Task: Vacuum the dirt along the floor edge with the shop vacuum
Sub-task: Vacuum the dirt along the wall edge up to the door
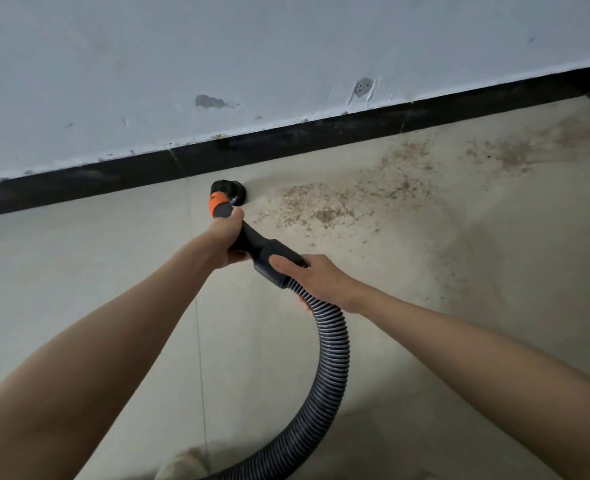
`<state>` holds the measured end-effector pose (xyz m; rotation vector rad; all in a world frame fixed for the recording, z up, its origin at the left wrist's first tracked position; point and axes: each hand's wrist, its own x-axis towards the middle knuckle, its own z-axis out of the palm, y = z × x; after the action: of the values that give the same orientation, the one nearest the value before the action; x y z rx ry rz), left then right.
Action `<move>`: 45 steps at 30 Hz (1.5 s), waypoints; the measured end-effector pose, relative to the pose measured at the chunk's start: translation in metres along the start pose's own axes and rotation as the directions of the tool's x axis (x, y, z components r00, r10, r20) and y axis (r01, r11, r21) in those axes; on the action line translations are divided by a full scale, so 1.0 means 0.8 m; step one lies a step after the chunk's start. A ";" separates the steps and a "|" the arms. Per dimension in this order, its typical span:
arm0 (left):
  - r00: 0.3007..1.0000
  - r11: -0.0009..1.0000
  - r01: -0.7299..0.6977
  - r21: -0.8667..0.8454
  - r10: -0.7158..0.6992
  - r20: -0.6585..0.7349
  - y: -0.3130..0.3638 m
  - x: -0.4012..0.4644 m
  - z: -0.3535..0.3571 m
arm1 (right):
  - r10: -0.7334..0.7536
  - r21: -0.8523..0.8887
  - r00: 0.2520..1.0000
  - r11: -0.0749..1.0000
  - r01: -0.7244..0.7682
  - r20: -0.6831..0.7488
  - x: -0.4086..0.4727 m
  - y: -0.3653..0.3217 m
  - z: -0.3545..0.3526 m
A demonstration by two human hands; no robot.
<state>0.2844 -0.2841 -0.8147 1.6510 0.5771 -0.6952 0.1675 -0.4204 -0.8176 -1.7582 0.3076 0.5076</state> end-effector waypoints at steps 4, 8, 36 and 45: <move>1.000 1.000 0.008 -0.030 -0.008 0.015 -0.012 -0.006 -0.006 | 0.004 -0.064 0.999 0.998 -0.007 -0.043 -0.006 0.002 0.005; 0.999 0.999 -0.001 -0.050 0.003 0.043 -0.010 -0.013 0.012 | 0.011 -0.027 0.996 1.000 -0.013 -0.085 -0.019 0.005 -0.007; 0.963 0.954 -0.169 0.246 0.108 0.245 0.006 0.018 0.202 | 0.104 0.161 0.862 0.987 -0.027 -0.496 -0.042 0.098 -0.097; 0.944 0.914 -0.251 0.318 0.159 0.288 0.017 0.037 0.249 | 0.194 0.276 0.824 0.960 -0.049 -0.532 -0.025 0.114 -0.112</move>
<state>0.2884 -0.4823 -0.8519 1.8797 0.0873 -0.8744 0.1236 -0.5304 -0.8687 -1.6092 0.8659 0.0223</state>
